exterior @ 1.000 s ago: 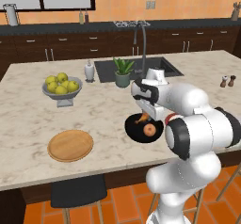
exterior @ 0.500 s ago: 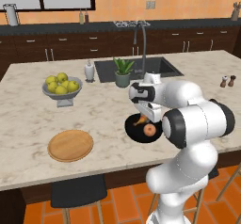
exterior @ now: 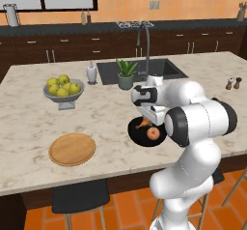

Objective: Pick the chicken drumstick and onion from their plates and place them in the bowl. Then put the bowl in the fridge.

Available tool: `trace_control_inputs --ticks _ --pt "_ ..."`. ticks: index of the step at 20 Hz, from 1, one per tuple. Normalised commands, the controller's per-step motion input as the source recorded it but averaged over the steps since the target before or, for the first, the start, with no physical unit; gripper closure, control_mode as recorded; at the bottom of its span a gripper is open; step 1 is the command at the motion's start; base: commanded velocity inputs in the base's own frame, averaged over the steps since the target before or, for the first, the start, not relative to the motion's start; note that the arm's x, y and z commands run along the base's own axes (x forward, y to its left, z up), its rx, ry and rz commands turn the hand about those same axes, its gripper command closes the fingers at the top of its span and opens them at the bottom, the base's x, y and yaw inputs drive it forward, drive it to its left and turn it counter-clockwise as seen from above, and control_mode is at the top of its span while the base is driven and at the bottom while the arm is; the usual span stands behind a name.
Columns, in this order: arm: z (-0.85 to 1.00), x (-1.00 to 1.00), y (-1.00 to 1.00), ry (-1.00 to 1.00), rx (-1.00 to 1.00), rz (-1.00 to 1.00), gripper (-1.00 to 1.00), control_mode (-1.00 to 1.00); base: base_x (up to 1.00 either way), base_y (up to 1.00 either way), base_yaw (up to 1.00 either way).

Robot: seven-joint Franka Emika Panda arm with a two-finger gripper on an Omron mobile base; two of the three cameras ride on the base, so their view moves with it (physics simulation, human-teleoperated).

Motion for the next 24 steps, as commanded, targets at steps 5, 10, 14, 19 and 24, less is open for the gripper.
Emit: trace_control_inputs --ticks 5,10,14,19,24 --pt "0.0 0.0 -0.03 0.0 0.0 0.0 -1.0 -1.0 0.0 0.0 0.0" --pt "0.1 -0.02 0.04 0.0 -0.04 0.0 -1.0 -1.0 0.0 0.0 0.0" --pt "0.44 -0.54 0.25 -0.02 -0.06 0.11 -1.0 -1.0 0.0 0.0 0.0" --pt "0.26 -0.7 0.29 -0.02 -0.03 0.25 -1.0 -1.0 0.0 0.0 0.0" --pt "-0.11 -0.64 0.01 -0.1 -0.07 0.25 -1.0 -1.0 0.0 0.0 0.0"
